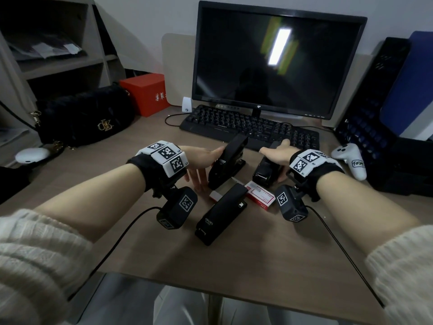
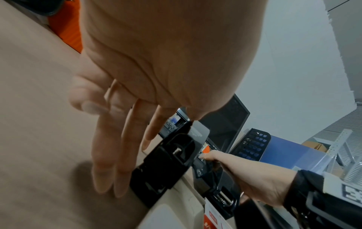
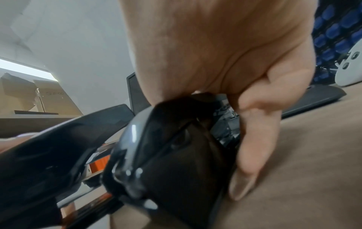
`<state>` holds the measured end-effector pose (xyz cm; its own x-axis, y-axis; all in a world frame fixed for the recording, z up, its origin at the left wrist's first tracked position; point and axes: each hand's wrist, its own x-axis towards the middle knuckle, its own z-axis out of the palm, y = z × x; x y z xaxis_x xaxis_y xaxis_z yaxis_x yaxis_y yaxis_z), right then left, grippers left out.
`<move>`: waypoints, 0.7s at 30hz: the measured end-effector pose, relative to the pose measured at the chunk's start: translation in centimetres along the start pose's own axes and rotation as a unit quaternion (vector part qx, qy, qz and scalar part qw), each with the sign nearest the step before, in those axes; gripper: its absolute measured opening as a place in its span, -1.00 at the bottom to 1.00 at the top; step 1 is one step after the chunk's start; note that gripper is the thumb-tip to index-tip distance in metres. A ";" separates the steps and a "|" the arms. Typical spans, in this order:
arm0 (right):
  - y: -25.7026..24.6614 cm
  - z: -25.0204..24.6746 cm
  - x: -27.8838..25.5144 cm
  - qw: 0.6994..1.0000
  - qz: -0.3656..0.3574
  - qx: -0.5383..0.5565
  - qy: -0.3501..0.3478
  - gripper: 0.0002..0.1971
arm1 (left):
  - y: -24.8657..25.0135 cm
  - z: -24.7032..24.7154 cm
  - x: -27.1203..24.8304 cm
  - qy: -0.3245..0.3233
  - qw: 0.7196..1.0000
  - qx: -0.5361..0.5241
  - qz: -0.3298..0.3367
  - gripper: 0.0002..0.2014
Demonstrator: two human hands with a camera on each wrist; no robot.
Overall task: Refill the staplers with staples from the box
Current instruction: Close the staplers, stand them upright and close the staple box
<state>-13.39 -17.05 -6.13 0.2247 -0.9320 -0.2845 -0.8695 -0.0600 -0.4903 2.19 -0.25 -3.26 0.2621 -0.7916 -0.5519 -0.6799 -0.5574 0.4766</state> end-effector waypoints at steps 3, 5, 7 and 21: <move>0.1 -0.3 0.2 0.999 -0.016 0.026 0.014 -0.03 | 0.0 0.2 0.1 -0.001 1.000 -0.007 0.002 -0.13; 0.4 -0.7 0.4 0.997 -0.021 0.060 0.034 -0.13 | 0.2 0.2 0.1 0.000 1.000 -0.007 0.005 -0.10; 0.6 -0.8 0.7 0.994 -0.021 0.104 0.037 -0.20 | 0.2 0.3 0.1 0.002 1.000 -0.003 0.005 -0.08; 1.1 0.0 2.0 0.946 -0.076 0.312 -0.049 -0.35 | 0.9 0.7 0.3 -0.003 1.000 -0.012 -0.002 -0.16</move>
<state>-13.87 -18.95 -7.25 0.3924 -0.8900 -0.2322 -0.4012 0.0615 -0.9139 1.14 -0.77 -3.48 0.2602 -0.7878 -0.5583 -0.6618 -0.5666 0.4909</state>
